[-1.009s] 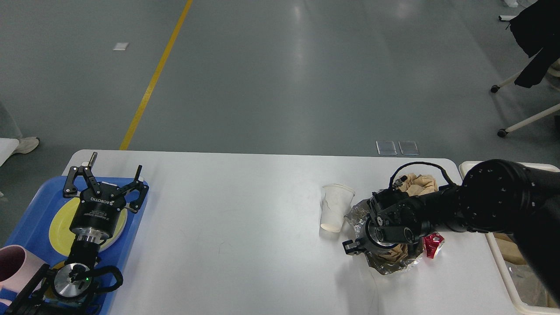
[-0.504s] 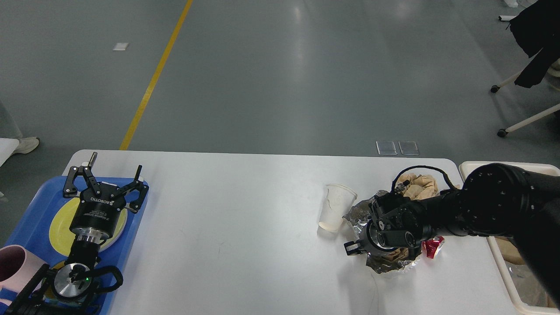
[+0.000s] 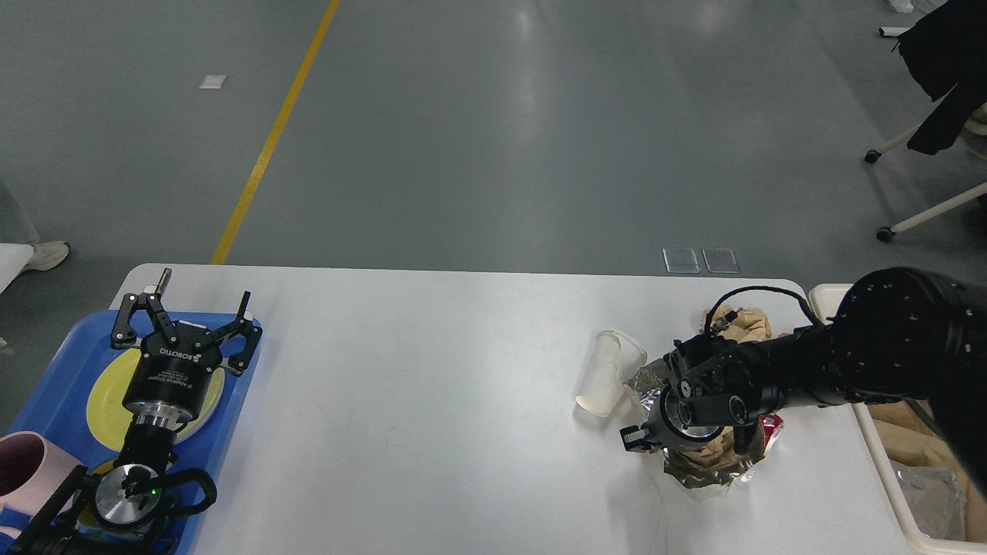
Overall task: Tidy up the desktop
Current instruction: 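Lower the right gripper and grasp the foil tray, then lift the foil tray and carry it over the white bin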
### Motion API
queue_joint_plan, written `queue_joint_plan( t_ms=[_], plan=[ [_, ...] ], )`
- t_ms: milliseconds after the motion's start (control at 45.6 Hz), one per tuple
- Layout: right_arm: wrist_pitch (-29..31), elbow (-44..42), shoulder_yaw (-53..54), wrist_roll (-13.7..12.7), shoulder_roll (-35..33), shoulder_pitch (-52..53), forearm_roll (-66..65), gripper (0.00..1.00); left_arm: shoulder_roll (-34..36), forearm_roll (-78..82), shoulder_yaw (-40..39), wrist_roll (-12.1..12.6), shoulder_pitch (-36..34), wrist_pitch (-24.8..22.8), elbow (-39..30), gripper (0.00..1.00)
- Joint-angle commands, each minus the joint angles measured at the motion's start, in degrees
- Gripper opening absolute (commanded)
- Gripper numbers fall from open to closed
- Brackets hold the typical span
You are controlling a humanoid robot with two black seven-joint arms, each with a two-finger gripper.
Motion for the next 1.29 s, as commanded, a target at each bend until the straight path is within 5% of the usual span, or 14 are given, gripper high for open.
queue_joint_plan(
  t_ms=[0,373,614,745,899,1118,1272],
  plan=[
    [0.00,4.54,0.02,0.02,-2.32,4.19,3.84,0.00,0.00,0.00,0.00,0.00,-0.08,0.00,-0.01,0.97],
    [3.77,28.89,-7.62,0.20,-11.99,34.06,12.11,0.00,0.00,-0.09,0.00,0.00,0.01,0.00,0.08,0.97],
    [16.43,37.77,-15.36,1.08,-14.45,55.26,16.94,0.00,0.00,-0.09,0.00,0.00,0.01,0.09,-0.01,0.97],
    [16.52,38.30,-15.98,2.39,-14.81,55.97,18.18,0.00,0.00,-0.09,0.00,0.00,0.01,0.09,0.08,0.97],
    [16.35,38.92,-20.01,10.39,-13.58,56.41,19.58,0.00,0.00,-0.09,0.00,0.00,-0.08,0.09,-0.01,0.97],
    [15.82,35.24,-27.75,10.57,-16.03,54.30,18.80,0.00,0.00,-0.09,0.00,0.00,0.01,0.09,0.08,0.97],
    [13.89,25.23,-30.92,10.57,-22.79,43.86,16.86,0.00,0.00,0.00,0.00,0.00,0.01,0.18,0.08,0.97]
  ],
)
